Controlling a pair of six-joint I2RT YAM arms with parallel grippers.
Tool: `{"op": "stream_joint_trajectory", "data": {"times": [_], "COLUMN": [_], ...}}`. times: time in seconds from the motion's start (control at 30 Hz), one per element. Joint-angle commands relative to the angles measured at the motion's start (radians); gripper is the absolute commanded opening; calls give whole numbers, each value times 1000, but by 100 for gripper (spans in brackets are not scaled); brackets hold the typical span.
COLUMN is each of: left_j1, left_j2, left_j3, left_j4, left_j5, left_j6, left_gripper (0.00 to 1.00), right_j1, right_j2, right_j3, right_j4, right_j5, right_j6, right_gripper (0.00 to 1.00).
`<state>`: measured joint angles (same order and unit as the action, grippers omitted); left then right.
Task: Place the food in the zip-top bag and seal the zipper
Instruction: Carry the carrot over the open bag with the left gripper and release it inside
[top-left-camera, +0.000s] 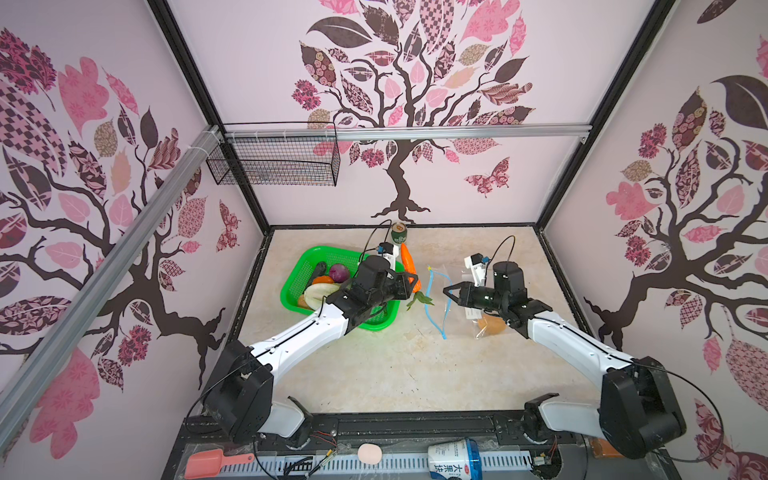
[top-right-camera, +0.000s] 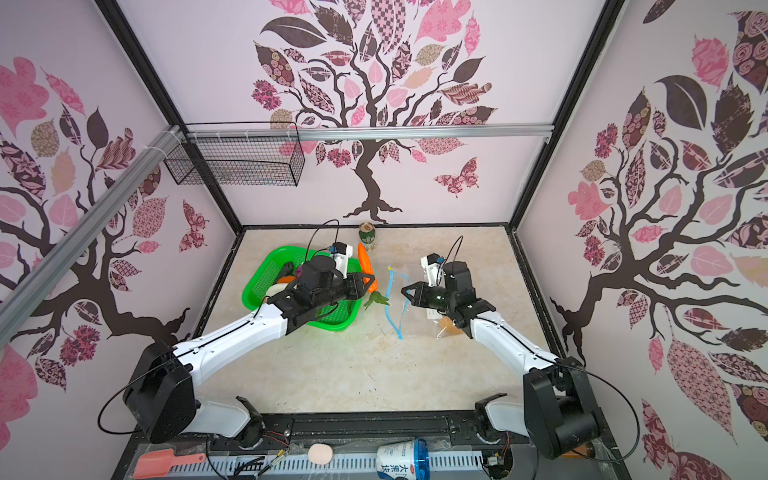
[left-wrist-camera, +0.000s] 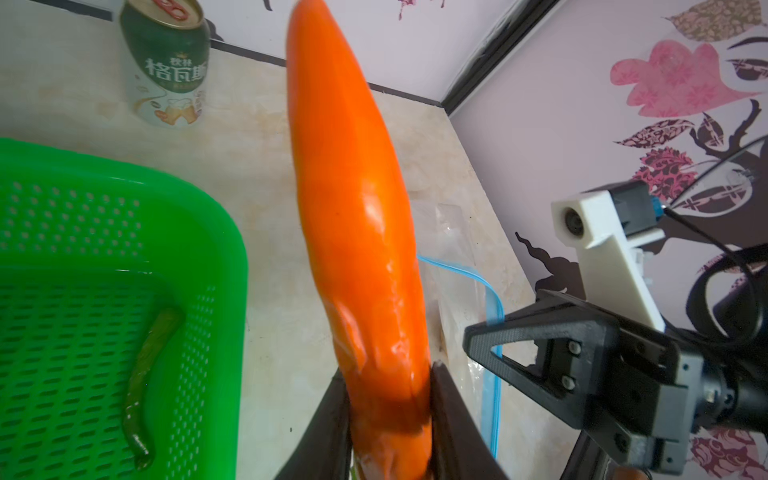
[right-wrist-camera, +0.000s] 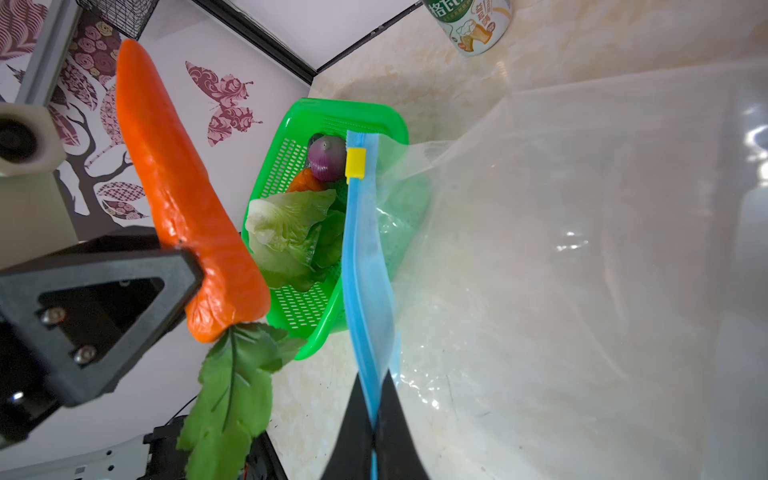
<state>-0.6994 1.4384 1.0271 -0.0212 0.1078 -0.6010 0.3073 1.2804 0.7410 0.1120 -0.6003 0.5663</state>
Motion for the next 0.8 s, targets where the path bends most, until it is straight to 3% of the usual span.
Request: {"op": "stream_joint_trajectory", "data": {"times": [0.0,0.33,0.77], "left_j1": [-26,-60,-96], "left_j2": [8,-16,-10], "left_j3": [-4,-34,-93], "left_j4": [94,274,355], "left_j5": [-67,-134,-77], "left_j6": [29,30,18], "left_gripper": [28,28,27], "right_j1": [4,4,4], "right_j2": [-26,-65,-82], "right_j3": [17,30,58], "right_j4": [54,113,209], "right_j5": [-26,-60,-125], "right_j6": [96,244,353], "right_gripper": [0,0,0]}}
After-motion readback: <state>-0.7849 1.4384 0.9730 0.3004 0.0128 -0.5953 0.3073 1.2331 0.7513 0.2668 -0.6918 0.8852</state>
